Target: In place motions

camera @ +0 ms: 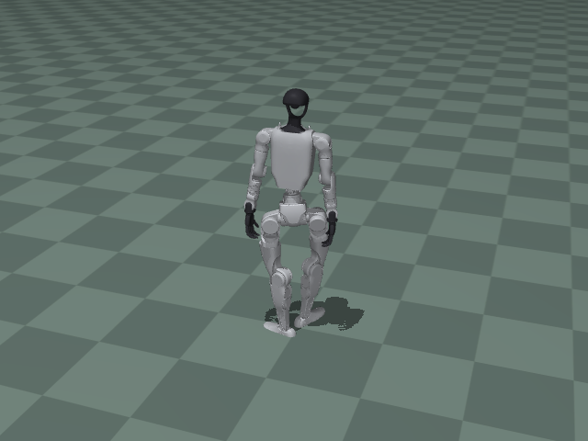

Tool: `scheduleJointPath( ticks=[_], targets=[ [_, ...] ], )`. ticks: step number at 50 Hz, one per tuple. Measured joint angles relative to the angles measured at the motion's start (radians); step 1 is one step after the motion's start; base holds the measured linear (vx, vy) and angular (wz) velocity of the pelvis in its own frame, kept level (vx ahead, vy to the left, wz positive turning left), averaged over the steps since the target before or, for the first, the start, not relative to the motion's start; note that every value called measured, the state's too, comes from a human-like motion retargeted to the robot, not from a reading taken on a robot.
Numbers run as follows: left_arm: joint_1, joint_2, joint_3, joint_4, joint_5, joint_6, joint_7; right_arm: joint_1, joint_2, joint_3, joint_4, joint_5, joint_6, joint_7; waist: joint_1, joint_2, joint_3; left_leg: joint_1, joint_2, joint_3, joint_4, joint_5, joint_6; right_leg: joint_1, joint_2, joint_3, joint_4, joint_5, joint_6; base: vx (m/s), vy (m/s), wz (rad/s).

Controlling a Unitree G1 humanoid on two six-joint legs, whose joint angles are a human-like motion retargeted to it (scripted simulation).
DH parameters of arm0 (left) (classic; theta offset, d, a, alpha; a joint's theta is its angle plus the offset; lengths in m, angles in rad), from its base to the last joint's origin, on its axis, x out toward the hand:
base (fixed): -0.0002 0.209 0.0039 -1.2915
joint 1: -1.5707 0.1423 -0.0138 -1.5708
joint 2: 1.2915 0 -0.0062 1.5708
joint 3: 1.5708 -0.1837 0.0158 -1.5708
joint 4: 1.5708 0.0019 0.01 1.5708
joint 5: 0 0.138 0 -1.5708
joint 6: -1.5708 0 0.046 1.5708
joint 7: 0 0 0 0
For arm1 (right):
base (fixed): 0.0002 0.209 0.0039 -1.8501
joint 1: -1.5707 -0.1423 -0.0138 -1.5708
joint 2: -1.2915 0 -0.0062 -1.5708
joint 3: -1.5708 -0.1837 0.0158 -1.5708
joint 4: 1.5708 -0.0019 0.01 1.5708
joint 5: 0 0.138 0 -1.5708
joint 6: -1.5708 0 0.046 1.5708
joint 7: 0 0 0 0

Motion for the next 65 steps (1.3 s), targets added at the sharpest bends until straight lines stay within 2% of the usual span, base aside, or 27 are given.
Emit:
scheduleJointPath(
  ticks=[2, 4, 10, 15, 17, 18, 20, 22, 24, 27, 30, 33, 34, 35, 36, 37, 39, 43, 48, 51, 56, 62, 65],
  targets=[
    [-0.002, -0.006, -0.001, 0.006, 0.008, 0.001, 0.001, 0.009, 0.000, -0.003, 0.020, -0.007, 0.003, -0.002, -0.004, 0.000, -0.014, 0.014, -0.005, 0.032, 0.008, -0.017, -0.011, 0.012, 0.006, -0.034, -0.038, 0.064, 0.007, -0.17, 0.25, -1.57],
    [-0.004, -0.014, -0.003, 0.006, 0.013, -0.001, 0.004, 0.018, -0.001, -0.009, 0.041, -0.012, 0.009, -0.007, -0.010, 0.005, -0.025, 0.025, -0.008, 0.045, 0.018, -0.035, -0.023, 0.003, 0.024, 0.019, -0.057, 0.099, 0.000, -0.21, 0.22, -1.37],
    [-0.036, -0.045, -0.043, 0.010, -0.005, -0.002, -0.004, 0.042, -0.007, -0.050, 0.075, -0.009, 0.022, -0.012, -0.075, 0.059, -0.039, 0.036, 0.003, 0.011, 0.051, -0.114, -0.051, -0.004, 0.077, 0.108, -0.059, 0.084, 0.033, -0.24, 0.16, -0.64],
    [-0.061, -0.075, -0.065, -0.031, -0.003, -0.007, -0.038, 0.060, -0.018, -0.066, 0.082, -0.007, 0.027, -0.021, -0.117, 0.109, -0.062, 0.072, 0.024, 0.055, 0.066, -0.099, -0.057, 0.006, 0.110, 0.155, -0.084, 0.065, 0.068, -0.14, 0.08, -0.52],
    [-0.068, -0.081, -0.079, -0.062, 0.003, -0.018, -0.050, 0.063, -0.019, -0.072, 0.083, 0.003, 0.027, -0.021, -0.116, 0.103, -0.075, 0.081, 0.032, 0.072, 0.108, -0.101, -0.032, 0.010, 0.108, 0.178, -0.096, 0.061, 0.068, -0.11, -0.03, -0.50],
    [-0.072, -0.082, -0.091, -0.078, 0.002, -0.024, -0.056, 0.064, -0.019, -0.073, 0.082, 0.012, 0.027, -0.018, -0.108, 0.086, -0.080, 0.080, 0.027, 0.058, 0.141, -0.112, 0.014, 0.015, 0.093, 0.194, -0.098, 0.060, 0.069, -0.10, -0.07, -0.59],
    [-0.078, -0.080, -0.120, -0.107, -0.001, -0.033, -0.068, 0.063, -0.016, -0.071, 0.080, 0.026, 0.031, -0.008, -0.078, 0.040, -0.093, 0.062, 0.026, 0.000, 0.245, -0.126, 0.091, 0.022, 0.054, 0.228, -0.091, 0.061, 0.073, -0.03, -0.08, -0.70],
    [-0.076, -0.078, -0.134, -0.129, 0.000, -0.036, -0.070, 0.058, -0.009, -0.066, 0.063, 0.021, 0.042, -0.002, -0.054, -0.002, -0.097, 0.005, 0.044, -0.117, 0.391, -0.119, 0.109, 0.026, 0.022, 0.257, -0.083, 0.066, 0.071, -0.05, -0.11, -0.99],
    [-0.072, -0.077, -0.131, -0.143, -0.010, -0.041, -0.057, 0.049, 0.002, -0.057, 0.025, -0.001, 0.044, -0.001, -0.024, -0.032, -0.079, -0.107, 0.018, -0.333, 0.537, -0.115, 0.100, 0.029, 0.013, 0.297, -0.071, 0.075, 0.059, -0.09, -0.08, -0.88],
    [-0.068, -0.076, -0.122, -0.146, -0.043, -0.051, -0.032, 0.034, 0.011, -0.026, -0.056, -0.049, 0.029, 0.014, -0.167, -0.019, -0.023, -0.210, -0.046, -0.628, 0.610, -0.111, 0.123, 0.041, 0.003, 0.176, -0.078, 0.103, 0.022, -0.15, -0.06, 1.48],
    [-0.053, -0.074, -0.096, -0.130, -0.056, -0.051, -0.012, 0.023, 0.008, 0.023, -0.138, -0.139, 0.005, 0.053, -0.249, 0.004, 0.016, -0.257, -0.092, -0.757, 0.575, -0.118, 0.147, 0.038, 0.002, 0.127, -0.066, 0.119, 0.002, -0.09, -0.05, -0.05],
    [-0.033, -0.068, -0.058, -0.093, -0.051, -0.050, 0.001, 0.008, 0.001, 0.077, -0.182, -0.255, -0.010, 0.070, 0.075, -0.057, -0.001, -0.210, -0.114, -0.556, 0.393, -0.099, 0.092, 0.057, 0.050, 0.499, -0.053, 0.091, 0.030, -0.02, -0.08, -5.17],
    [-0.023, -0.062, -0.060, -0.081, -0.046, -0.048, 0.002, 0.008, 0.003, 0.080, -0.189, -0.267, -0.020, 0.056, 0.112, -0.055, 0.008, -0.199, -0.113, -0.539, 0.330, -0.076, 0.087, 0.071, 0.075, 0.539, -0.059, 0.093, 0.026, 0.06, -0.14, -3.24],
    [-0.011, -0.057, -0.065, -0.067, -0.041, -0.045, 0.003, 0.010, 0.007, 0.080, -0.196, -0.272, -0.030, 0.036, 0.109, -0.045, 0.022, -0.191, -0.115, -0.550, 0.265, -0.044, 0.089, 0.089, 0.103, 0.538, -0.073, 0.100, 0.013, 0.16, -0.16, -0.77],
    [0.002, -0.052, -0.067, -0.058, -0.031, -0.043, 0.002, 0.013, 0.009, 0.078, -0.192, -0.256, -0.030, 0.020, 0.077, -0.041, 0.025, -0.185, -0.137, -0.598, 0.239, 0.000, 0.126, 0.100, 0.113, 0.518, -0.082, 0.105, 0.006, 0.23, -0.17, 0.34],
    [0.016, -0.047, -0.066, -0.051, -0.019, -0.042, 0.000, 0.017, 0.013, 0.077, -0.187, -0.239, -0.029, 0.010, 0.048, -0.034, 0.023, -0.174, -0.136, -0.609, 0.222, 0.027, 0.139, 0.107, 0.122, 0.501, -0.089, 0.109, 0.002, 0.30, -0.19, 0.67],
    [0.048, -0.040, -0.051, -0.041, 0.006, -0.042, -0.002, 0.024, 0.021, 0.077, -0.170, -0.194, -0.022, 0.013, 0.017, -0.013, 0.006, -0.154, -0.078, -0.533, 0.219, 0.021, 0.091, 0.107, 0.137, 0.495, -0.093, 0.114, 0.009, 0.25, -0.20, -0.02],
    [0.080, -0.018, -0.030, -0.024, 0.034, -0.036, -0.002, 0.036, 0.032, 0.064, -0.128, -0.099, -0.025, -0.013, -0.003, -0.014, 0.010, -0.146, -0.073, -0.534, 0.208, 0.030, 0.085, 0.122, 0.149, 0.489, -0.102, 0.125, 0.008, 0.09, -0.21, -0.06],
    [0.140, -0.006, -0.021, -0.056, 0.062, -0.042, -0.013, 0.058, 0.009, 0.074, -0.058, -0.047, -0.047, -0.005, 0.174, -0.049, -0.010, -0.120, -0.061, -0.416, 0.190, 0.033, 0.069, 0.151, 0.131, 0.582, -0.096, 0.111, 0.033, 0.14, -0.22, -0.82],
    [0.149, -0.019, -0.024, -0.066, 0.056, -0.052, 0.001, 0.048, -0.012, 0.061, -0.033, -0.065, -0.028, 0.014, 0.120, -0.065, 0.019, -0.149, -0.122, -0.549, 0.204, 0.061, 0.094, 0.150, 0.103, 0.438, -0.100, 0.109, 0.013, 0.04, -0.21, 2.18],
    [0.138, -0.053, 0.003, -0.047, 0.043, -0.042, 0.007, 0.042, -0.055, 0.055, -0.022, -0.079, -0.025, 0.043, 0.098, -0.082, 0.063, -0.139, -0.198, -0.678, 0.186, 0.037, 0.113, 0.196, 0.053, 0.234, -0.111, 0.068, 0.038, 0.12, -0.29, 2.46],
    [0.159, -0.071, 0.060, -0.042, -0.014, -0.043, 0.012, 0.053, -0.080, 0.019, -0.031, -0.079, -0.009, 0.043, 0.138, -0.123, 0.078, -0.085, -0.163, -0.459, 0.157, -0.079, 0.094, 0.229, -0.001, 0.045, -0.105, 0.031, 0.081, 0.28, -0.32, 2.16],
    [0.171, -0.064, 0.094, -0.036, -0.049, -0.041, 0.008, 0.055, -0.081, 0.001, -0.037, -0.069, -0.011, 0.023, 0.108, -0.132, 0.061, -0.006, -0.112, -0.146, 0.128, -0.124, 0.089, 0.244, -0.011, -0.085, -0.115, 0.017, 0.109, 0.36, -0.30, 2.67]
  ],
)
